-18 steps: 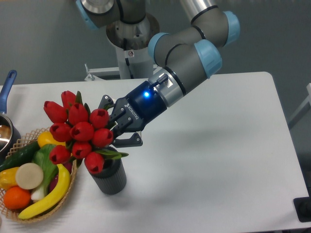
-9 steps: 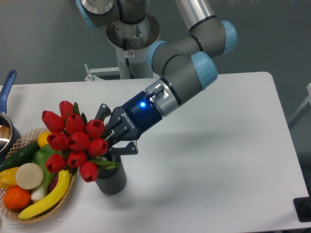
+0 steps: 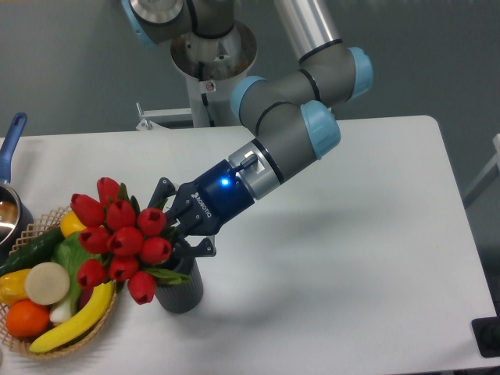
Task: Insert the flowers into the vase
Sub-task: 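Push the tulips deeper into the vase and open the gripper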
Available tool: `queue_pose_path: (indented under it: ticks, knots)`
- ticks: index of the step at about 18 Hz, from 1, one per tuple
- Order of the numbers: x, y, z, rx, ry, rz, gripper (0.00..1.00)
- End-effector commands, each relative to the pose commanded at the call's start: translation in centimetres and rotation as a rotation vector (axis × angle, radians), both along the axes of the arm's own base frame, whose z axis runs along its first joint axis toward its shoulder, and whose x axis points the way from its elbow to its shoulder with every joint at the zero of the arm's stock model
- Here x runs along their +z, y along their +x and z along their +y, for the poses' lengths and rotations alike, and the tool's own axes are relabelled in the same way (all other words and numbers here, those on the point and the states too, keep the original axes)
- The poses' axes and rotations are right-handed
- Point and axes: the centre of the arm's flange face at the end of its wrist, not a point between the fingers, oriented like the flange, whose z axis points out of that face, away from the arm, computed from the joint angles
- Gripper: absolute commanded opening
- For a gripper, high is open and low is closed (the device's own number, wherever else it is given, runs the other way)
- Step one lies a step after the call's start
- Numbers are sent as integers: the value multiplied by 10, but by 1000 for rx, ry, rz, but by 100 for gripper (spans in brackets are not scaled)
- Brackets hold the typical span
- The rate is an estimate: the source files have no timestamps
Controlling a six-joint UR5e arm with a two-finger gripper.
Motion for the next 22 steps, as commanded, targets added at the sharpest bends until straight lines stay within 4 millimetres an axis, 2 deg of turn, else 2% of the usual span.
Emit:
queue_pose_path:
  ticks: [7,11,15,16,18,22]
  knots:
    - [-30,2,-13,-1,-5,14,12]
    - [-44,2,-19,3,-11,10,19]
    - [-49,4,-23,2,-11,11,23]
    - [-49,3,-23,4,-11,11,28]
    - [-51,4,-24,5,-17,5,52]
    - [-57,5,-28,11,-31,-10,77]
